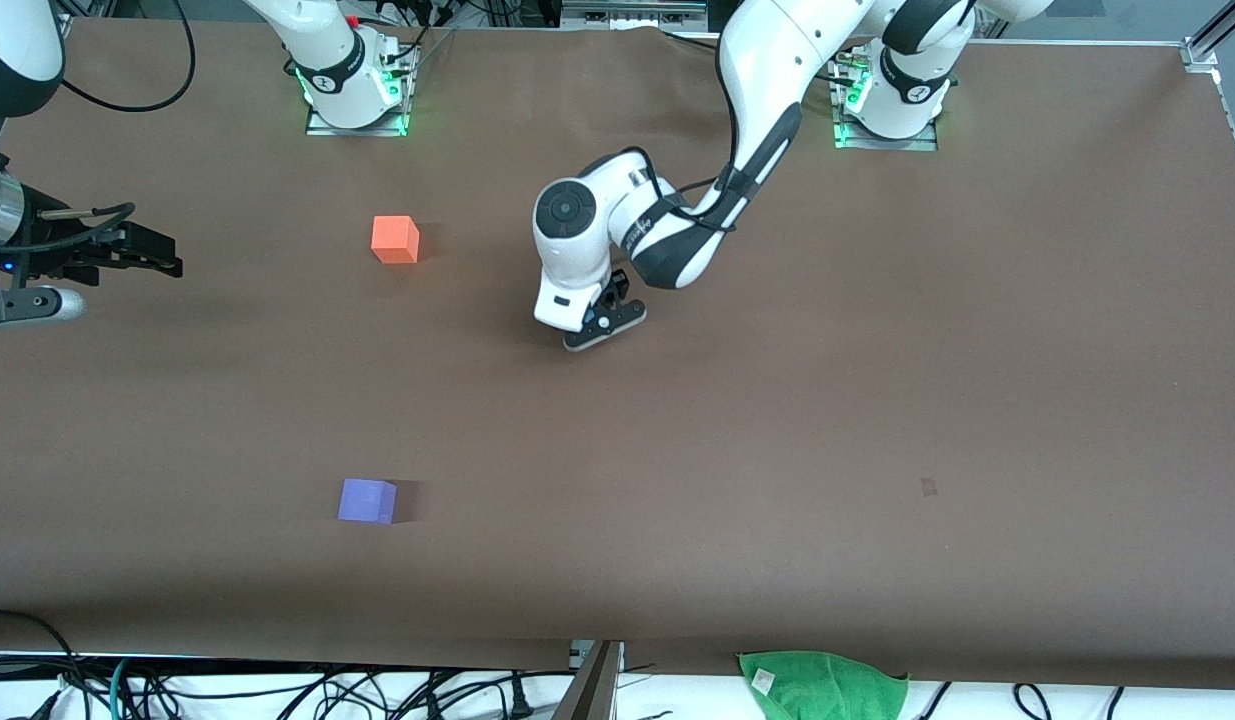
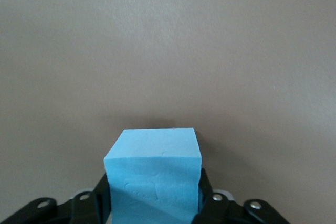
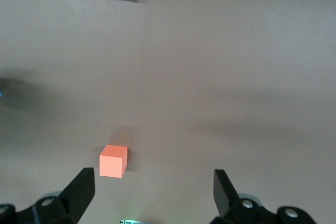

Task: Place blue block between orange and purple blocks
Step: 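Carry the light-blue cube with the left gripper toward the table middle, then set down the blue cube with the left gripper while the right gripper approaches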

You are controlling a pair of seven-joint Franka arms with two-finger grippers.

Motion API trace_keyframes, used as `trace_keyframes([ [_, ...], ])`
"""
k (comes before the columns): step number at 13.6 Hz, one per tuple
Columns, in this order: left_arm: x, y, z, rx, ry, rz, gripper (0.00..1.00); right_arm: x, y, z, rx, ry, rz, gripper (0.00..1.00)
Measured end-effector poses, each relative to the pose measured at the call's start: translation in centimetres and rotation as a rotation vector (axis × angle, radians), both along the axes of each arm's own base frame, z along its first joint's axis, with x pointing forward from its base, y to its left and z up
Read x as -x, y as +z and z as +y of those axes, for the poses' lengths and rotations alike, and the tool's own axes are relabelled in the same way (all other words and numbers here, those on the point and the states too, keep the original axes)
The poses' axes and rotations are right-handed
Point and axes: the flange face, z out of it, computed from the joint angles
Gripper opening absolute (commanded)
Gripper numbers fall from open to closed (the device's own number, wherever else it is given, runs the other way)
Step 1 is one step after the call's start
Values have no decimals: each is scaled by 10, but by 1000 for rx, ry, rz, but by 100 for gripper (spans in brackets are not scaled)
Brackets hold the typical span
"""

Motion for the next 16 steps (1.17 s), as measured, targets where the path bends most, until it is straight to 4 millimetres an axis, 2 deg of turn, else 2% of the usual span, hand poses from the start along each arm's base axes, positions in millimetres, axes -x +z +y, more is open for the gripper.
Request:
trace_keyframes([
  [5, -22, 19, 19, -59, 25, -4, 100, -4, -12, 1, 0, 2, 20, 100],
  [7, -39, 35, 44, -104, -9, 25, 100, -9, -20, 9, -3, 16, 23, 100],
  [9, -60, 64, 78, -128, -27, 54, 100, -18, -34, 36, -7, 58, 13, 100],
  [10, -72, 81, 97, -127, -30, 59, 100, -23, -44, 56, -8, 88, 9, 100],
  [12, -94, 116, 150, -131, -59, 79, 100, -31, -66, 101, -8, 135, -6, 100],
  [14, -109, 153, 216, -120, -103, 88, 100, -34, -85, 150, -6, 158, -30, 100],
  [16, -115, 191, 294, -101, -158, 88, 100, -31, -105, 199, -5, 191, -41, 100],
])
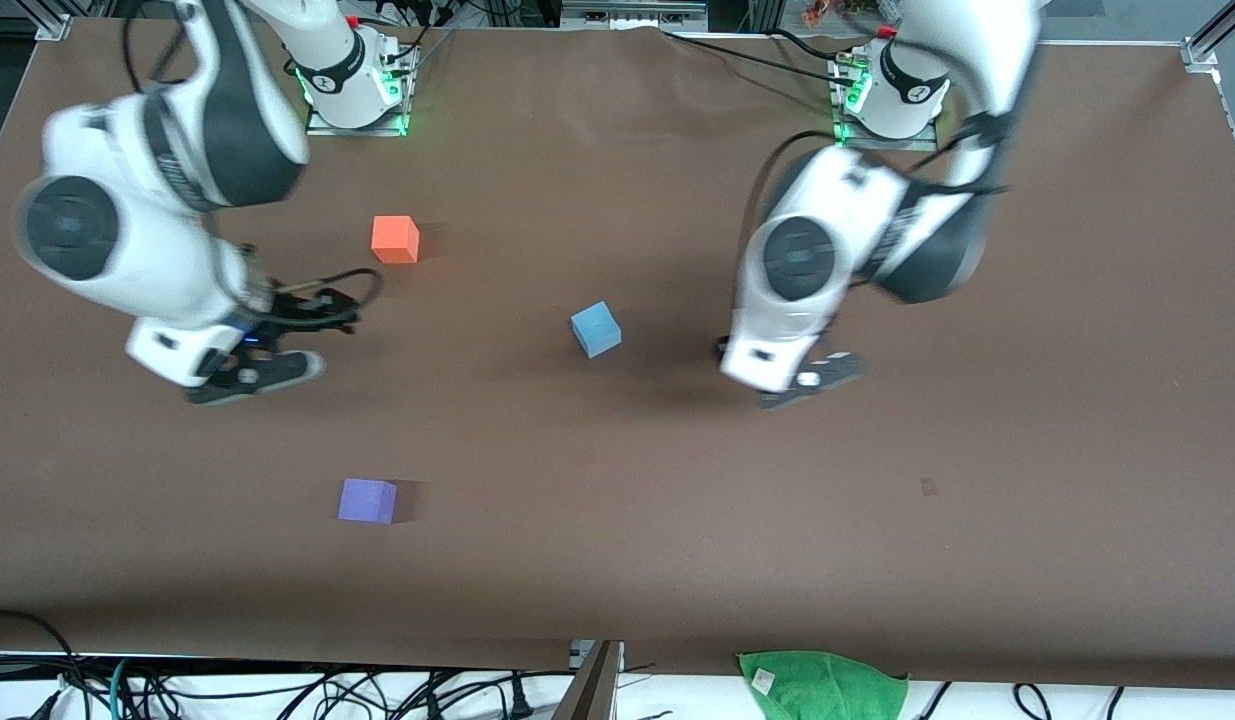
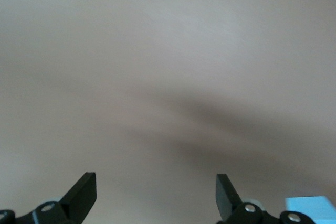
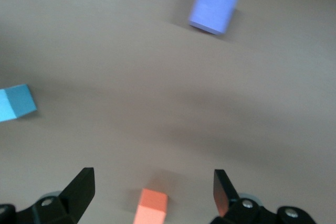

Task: Place blue block between orange and purple blocks
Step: 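Set down the blue cube with the left gripper while the right gripper approaches, then grasp the blue cube with the right gripper while the left gripper withdraws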

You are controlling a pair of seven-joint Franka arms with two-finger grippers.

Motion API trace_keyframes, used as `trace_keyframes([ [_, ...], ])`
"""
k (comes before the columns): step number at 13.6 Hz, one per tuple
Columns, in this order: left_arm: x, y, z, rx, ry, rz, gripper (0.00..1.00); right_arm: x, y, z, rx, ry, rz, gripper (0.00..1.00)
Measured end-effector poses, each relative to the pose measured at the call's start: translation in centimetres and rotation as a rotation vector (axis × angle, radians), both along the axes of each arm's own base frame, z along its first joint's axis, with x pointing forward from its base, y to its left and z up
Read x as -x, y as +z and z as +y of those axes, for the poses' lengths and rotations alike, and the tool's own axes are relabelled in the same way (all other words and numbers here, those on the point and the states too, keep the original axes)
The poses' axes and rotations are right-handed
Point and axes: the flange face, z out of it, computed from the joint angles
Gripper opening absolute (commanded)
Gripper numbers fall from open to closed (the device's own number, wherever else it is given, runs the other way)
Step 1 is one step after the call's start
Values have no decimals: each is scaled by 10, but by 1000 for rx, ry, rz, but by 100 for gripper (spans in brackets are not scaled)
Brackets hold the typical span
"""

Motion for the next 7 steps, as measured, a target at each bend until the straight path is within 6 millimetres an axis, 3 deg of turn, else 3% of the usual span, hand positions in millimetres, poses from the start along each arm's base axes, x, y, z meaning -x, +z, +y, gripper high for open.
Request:
trace_keyframes([
  [3, 1, 37, 108, 33, -78, 4, 100, 8, -34, 63, -4, 73, -11, 100],
  [5, 1, 45, 161, 57, -118, 12, 100, 20, -55, 111, -7, 73, -30, 100],
  [7, 2, 47, 200, 75, -153, 5, 100, 36, -77, 156, -7, 50, -43, 100],
])
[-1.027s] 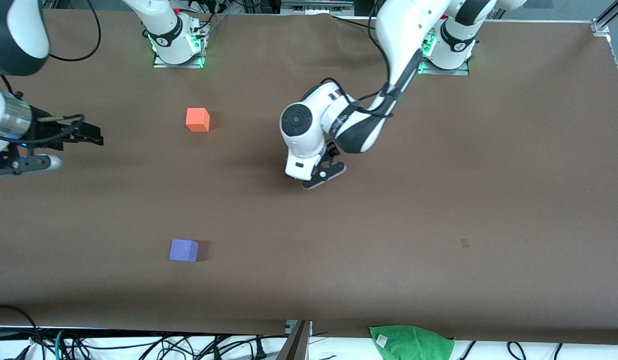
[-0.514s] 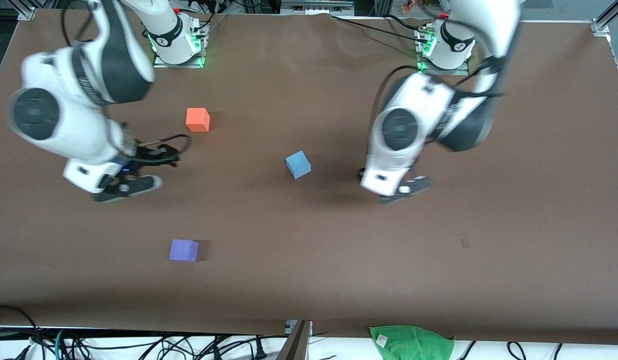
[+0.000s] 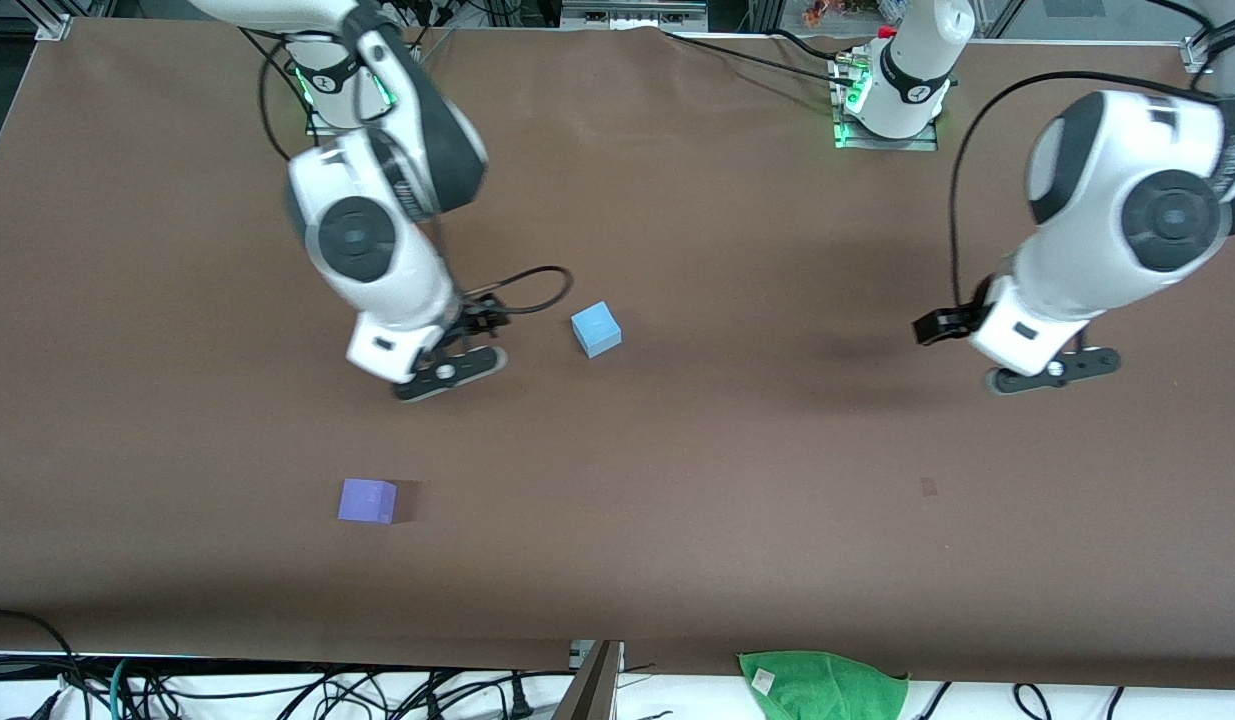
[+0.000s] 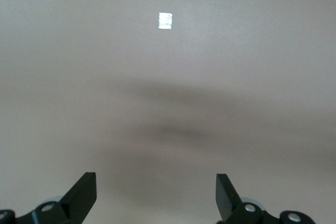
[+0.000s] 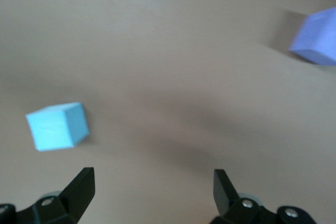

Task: Place blue block between orange and purple blocks
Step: 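Grasp the blue cube with the right gripper while the left gripper withdraws, then lift the light-blue cube off the table with the right gripper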

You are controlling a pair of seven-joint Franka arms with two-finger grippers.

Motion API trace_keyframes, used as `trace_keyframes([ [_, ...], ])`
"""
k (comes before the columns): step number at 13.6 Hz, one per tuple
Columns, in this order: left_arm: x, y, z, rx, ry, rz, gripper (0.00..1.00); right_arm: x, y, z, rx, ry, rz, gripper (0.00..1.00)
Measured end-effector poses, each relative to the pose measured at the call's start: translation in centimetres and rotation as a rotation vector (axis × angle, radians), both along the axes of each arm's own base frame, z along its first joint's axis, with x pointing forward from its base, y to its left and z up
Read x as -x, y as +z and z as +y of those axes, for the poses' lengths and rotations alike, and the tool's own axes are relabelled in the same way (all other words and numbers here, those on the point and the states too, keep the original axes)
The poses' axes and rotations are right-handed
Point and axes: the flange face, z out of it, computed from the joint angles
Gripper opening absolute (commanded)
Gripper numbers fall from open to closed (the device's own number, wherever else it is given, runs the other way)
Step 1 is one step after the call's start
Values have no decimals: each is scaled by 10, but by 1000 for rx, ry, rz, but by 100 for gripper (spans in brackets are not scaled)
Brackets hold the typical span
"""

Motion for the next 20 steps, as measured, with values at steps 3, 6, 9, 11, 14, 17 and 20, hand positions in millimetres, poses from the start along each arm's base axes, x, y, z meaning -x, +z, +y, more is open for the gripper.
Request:
trace_keyframes([
  [3, 11, -5, 42, 23, -34, -48, 100, 16, -36, 44, -9, 4, -17, 100],
  [6, 21, 6, 61, 51, -37, -69, 100, 34, -79, 81, -12, 10, -21, 100],
  [9, 26, 26, 81, 56, -49, -71, 100, 68, -118, 125, -8, 12, -18, 100],
  [11, 29, 52, 92, 83, -46, -66, 100, 77, -132, 136, -4, 26, -15, 100],
  [14, 31, 94, 98, 94, -48, -69, 100, 78, -135, 137, -2, 30, -14, 100],
  [17, 36, 125, 98, 95, -50, -59, 100, 86, -138, 144, 2, 47, -11, 100],
  [20, 42, 149, 102, 94, -45, -42, 100, 101, -153, 156, 13, 77, -3, 100],
])
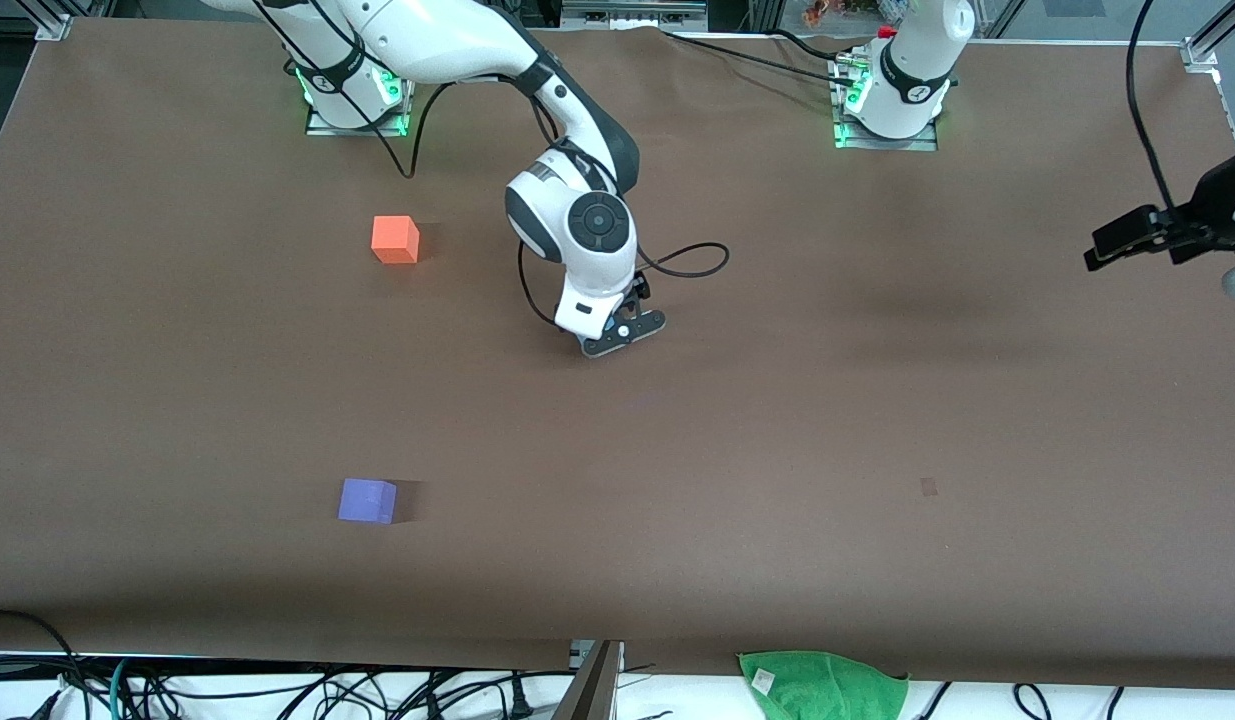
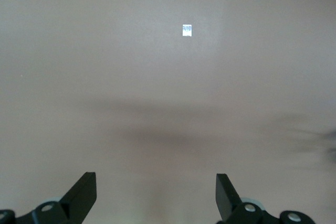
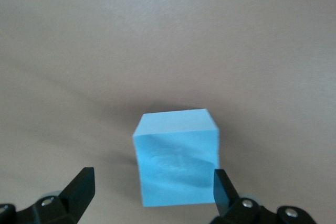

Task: Place blue block between orange and purple blocks
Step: 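Lift the light-blue cube off the table with the right gripper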

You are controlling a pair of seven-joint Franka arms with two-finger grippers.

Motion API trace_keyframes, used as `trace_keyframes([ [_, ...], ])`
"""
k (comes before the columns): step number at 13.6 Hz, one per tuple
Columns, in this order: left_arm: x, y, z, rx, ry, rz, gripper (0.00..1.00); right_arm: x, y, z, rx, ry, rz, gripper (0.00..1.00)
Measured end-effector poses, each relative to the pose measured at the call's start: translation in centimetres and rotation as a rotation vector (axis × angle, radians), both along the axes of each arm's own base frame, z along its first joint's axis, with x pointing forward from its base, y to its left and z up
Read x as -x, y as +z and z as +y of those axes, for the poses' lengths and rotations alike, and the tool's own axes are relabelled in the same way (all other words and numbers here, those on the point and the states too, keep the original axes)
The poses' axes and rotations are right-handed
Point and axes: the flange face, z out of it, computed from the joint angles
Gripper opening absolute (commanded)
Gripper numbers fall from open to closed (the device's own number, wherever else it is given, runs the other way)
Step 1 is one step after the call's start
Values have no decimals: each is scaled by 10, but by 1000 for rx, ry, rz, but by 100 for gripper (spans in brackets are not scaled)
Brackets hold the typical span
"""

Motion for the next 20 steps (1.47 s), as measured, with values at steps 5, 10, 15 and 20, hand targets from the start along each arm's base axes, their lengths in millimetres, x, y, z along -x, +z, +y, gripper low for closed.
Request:
trace_keyframes([
  [5, 1, -2, 11, -43, -6, 18, 100, 3, -9, 0, 14, 58, -3, 100],
  [10, -2, -7, 9, -42, -11, 27, 100, -1, -1, 2, 1, 85, -16, 100],
  [15, -7, -15, 8, -40, -12, 31, 100, -9, 16, -1, -15, 157, -39, 100],
  [20, -9, -18, 8, -40, -12, 37, 100, -13, 10, -10, -4, 230, -30, 100],
])
